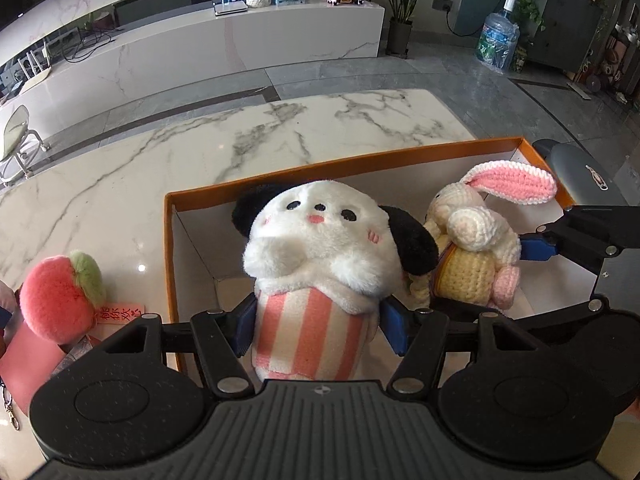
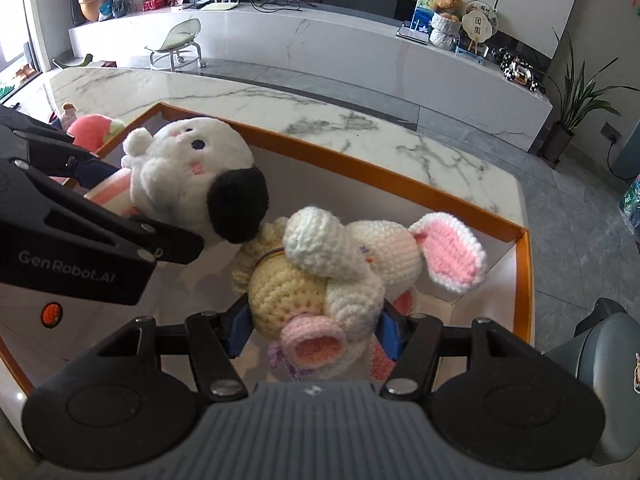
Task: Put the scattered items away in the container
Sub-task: 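Lift both plushes and carry them over the orange box, then lower both plushes into the box and open both tools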
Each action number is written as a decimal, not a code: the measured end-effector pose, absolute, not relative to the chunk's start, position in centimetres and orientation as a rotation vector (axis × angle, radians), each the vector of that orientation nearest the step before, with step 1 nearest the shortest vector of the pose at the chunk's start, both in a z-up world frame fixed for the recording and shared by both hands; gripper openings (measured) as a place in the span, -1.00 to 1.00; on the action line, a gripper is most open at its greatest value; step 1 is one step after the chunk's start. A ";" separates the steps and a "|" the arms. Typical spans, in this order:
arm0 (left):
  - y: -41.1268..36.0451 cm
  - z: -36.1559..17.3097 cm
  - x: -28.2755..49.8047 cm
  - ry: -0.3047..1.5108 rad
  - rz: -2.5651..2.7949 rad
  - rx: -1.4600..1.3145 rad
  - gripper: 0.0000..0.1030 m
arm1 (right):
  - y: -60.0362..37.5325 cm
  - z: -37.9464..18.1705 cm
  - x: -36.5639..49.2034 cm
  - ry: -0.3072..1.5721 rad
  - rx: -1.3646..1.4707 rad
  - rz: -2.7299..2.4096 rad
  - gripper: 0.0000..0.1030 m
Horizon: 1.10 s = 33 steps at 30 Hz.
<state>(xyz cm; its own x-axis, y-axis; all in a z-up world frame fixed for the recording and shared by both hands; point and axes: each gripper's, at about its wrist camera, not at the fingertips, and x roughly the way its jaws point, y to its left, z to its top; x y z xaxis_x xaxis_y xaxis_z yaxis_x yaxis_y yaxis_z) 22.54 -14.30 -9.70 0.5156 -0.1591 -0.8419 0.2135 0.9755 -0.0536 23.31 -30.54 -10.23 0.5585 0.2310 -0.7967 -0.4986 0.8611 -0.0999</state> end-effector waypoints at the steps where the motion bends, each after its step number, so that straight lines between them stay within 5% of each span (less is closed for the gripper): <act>1: -14.5 -9.9 22.5 0.991 -0.226 0.080 0.41 | -30.4 -10.5 23.5 0.887 -0.340 0.440 0.25; 14: -16.3 -10.4 22.7 0.989 -0.215 0.204 0.55 | -28.7 -11.6 24.5 0.969 -0.429 0.443 0.28; 23: -15.8 -9.7 23.1 0.973 -0.213 0.168 0.65 | -28.8 -11.3 24.6 0.954 -0.412 0.438 0.52; 33: -15.1 -8.1 22.3 0.936 -0.203 0.173 0.65 | -28.3 -10.8 23.6 0.929 -0.452 0.421 0.58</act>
